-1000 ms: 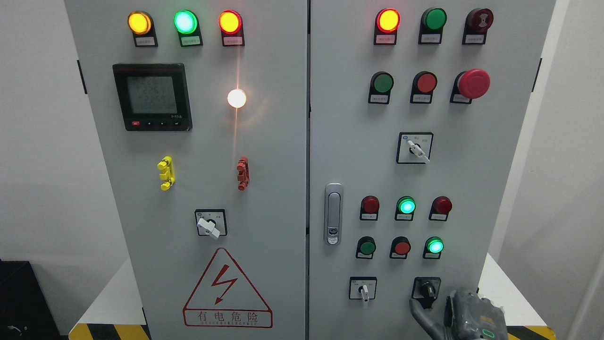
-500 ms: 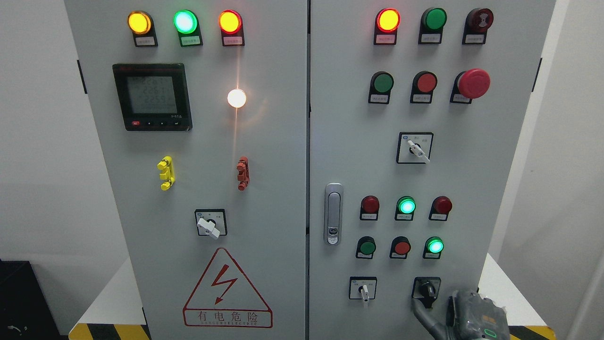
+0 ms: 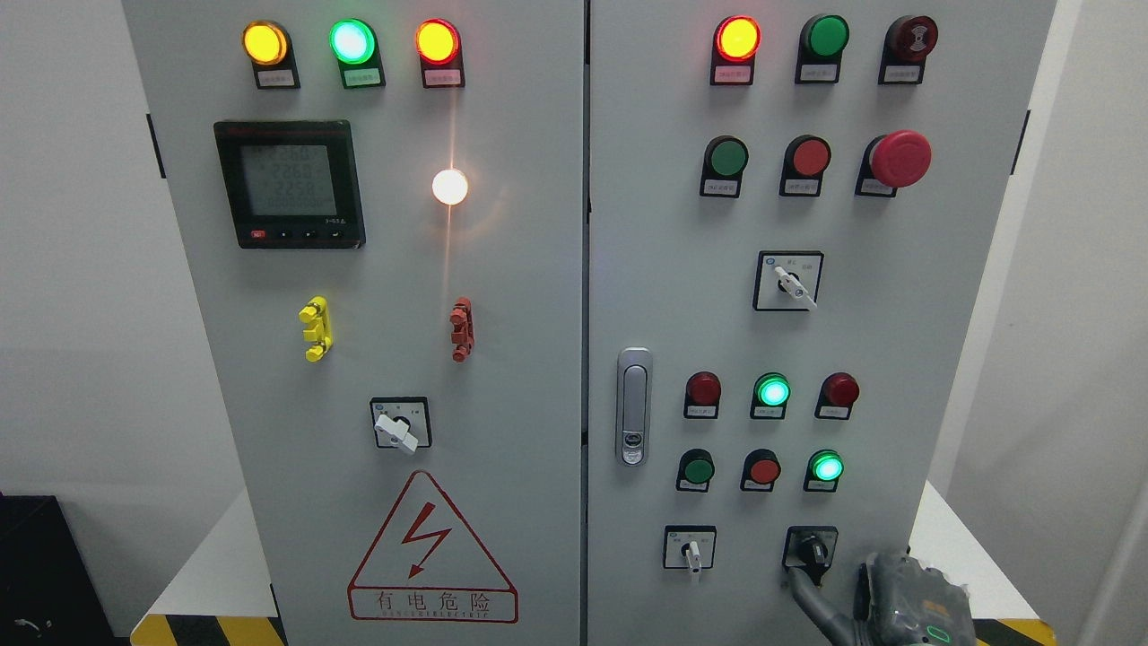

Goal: Flip black knob to close circuit

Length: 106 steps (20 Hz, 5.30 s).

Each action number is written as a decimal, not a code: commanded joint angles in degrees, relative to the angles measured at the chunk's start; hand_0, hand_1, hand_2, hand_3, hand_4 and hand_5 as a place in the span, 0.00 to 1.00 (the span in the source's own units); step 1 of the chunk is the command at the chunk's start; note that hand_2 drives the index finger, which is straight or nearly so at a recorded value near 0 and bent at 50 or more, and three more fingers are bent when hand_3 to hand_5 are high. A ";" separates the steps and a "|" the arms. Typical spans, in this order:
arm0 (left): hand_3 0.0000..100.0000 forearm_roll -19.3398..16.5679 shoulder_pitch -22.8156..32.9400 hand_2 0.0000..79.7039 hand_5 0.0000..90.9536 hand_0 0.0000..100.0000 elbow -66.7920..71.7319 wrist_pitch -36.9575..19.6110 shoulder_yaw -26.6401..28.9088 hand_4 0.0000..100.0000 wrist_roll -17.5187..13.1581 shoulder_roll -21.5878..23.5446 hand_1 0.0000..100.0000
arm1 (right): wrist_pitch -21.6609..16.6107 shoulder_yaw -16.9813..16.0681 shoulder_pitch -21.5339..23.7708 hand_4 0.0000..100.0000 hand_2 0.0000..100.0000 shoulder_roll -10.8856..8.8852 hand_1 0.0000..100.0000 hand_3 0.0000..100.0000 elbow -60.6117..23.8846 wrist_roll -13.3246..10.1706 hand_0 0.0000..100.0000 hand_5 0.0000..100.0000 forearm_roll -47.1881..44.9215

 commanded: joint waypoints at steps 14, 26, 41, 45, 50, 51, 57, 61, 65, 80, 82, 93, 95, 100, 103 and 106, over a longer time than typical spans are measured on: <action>0.00 0.00 0.00 0.00 0.00 0.12 0.00 -0.01 0.00 0.00 0.04 0.00 0.56 | -1.12 -2.42 -0.47 0.84 0.82 -0.18 0.00 0.96 0.62 0.00 0.00 0.79 -0.01; 0.00 0.00 0.00 0.00 0.00 0.12 0.00 -0.01 0.00 0.00 0.04 0.00 0.56 | -2.00 -4.09 -0.38 0.84 0.82 -0.27 0.00 0.96 0.88 0.00 0.00 0.78 -0.18; 0.00 0.00 0.00 0.00 0.00 0.12 0.00 -0.01 0.00 0.00 0.04 0.00 0.56 | -2.00 -4.18 -0.38 0.84 0.82 -0.27 0.00 0.96 0.62 -0.09 0.00 0.78 -0.54; 0.00 0.00 0.00 0.00 0.00 0.12 0.00 -0.01 0.00 0.00 0.04 0.00 0.56 | -2.00 -4.18 -0.38 0.84 0.82 -0.27 0.00 0.96 0.35 -0.18 0.00 0.78 -0.71; 0.00 0.00 0.00 0.00 0.00 0.12 0.00 -0.01 0.00 0.00 0.04 0.00 0.56 | -2.00 -4.18 -0.47 0.84 0.82 -0.27 0.00 0.96 0.00 -0.44 0.00 0.78 -0.80; 0.00 0.00 0.00 0.00 0.00 0.12 0.00 -0.01 0.00 0.00 0.04 0.00 0.56 | -2.00 -4.18 -0.47 0.84 0.82 -0.27 0.00 0.96 0.00 -0.44 0.00 0.78 -0.80; 0.00 0.00 0.00 0.00 0.00 0.12 0.00 -0.01 0.00 0.00 0.04 0.00 0.56 | -2.00 -4.18 -0.65 0.84 0.82 -0.27 0.00 0.96 0.00 -0.44 0.00 0.78 -0.89; 0.00 0.00 0.00 0.00 0.00 0.12 0.00 -0.01 0.00 0.00 0.04 0.00 0.56 | -2.00 -4.18 -0.73 0.84 0.82 -0.27 0.00 0.96 0.00 -0.44 0.00 0.78 -0.89; 0.00 0.00 0.00 0.00 0.00 0.12 0.00 -0.01 0.00 0.00 0.04 0.00 0.56 | -2.00 -4.26 -0.82 0.84 0.82 -0.27 0.00 0.96 -0.09 -0.44 0.00 0.78 -0.89; 0.00 0.00 0.00 0.00 0.00 0.12 0.00 -0.01 0.00 0.00 0.04 0.00 0.56 | -2.00 -4.18 -0.65 0.84 0.82 0.17 0.00 0.96 -0.09 -1.41 0.00 0.78 -1.06; 0.00 0.00 0.00 0.00 0.00 0.12 0.00 -0.01 0.00 0.00 0.04 0.00 0.56 | -2.00 -4.00 -0.65 0.84 0.82 0.26 0.00 0.96 -0.26 -1.41 0.00 0.78 -1.06; 0.00 0.00 0.00 0.00 0.00 0.12 0.00 -0.01 0.00 0.00 0.04 0.00 0.56 | -2.00 -1.98 -0.30 0.84 0.82 0.70 0.00 0.96 -0.62 -1.41 0.00 0.78 -1.06; 0.00 0.00 0.00 0.00 0.00 0.12 0.00 -0.01 0.00 0.00 0.04 0.00 0.56 | -2.00 -1.54 0.05 0.84 0.83 0.70 0.00 0.96 -0.79 -1.41 0.00 0.78 -1.06; 0.00 0.00 0.00 0.00 0.00 0.12 0.00 -0.01 0.00 0.00 0.04 0.00 0.56 | -2.00 0.39 1.02 0.84 0.83 0.70 0.00 0.96 -0.97 -1.50 0.00 0.78 -1.15; 0.00 0.00 0.00 0.00 0.00 0.12 0.00 -0.01 0.00 0.00 0.04 0.00 0.56 | -2.00 1.36 1.81 0.84 0.83 0.70 0.01 0.96 -1.49 -2.37 0.00 0.78 -1.67; 0.00 0.00 0.00 0.00 0.00 0.12 0.00 -0.01 0.00 0.00 0.04 0.00 0.56 | -2.00 2.15 3.04 0.84 0.83 0.70 0.01 0.96 -2.98 -3.51 0.00 0.79 -2.99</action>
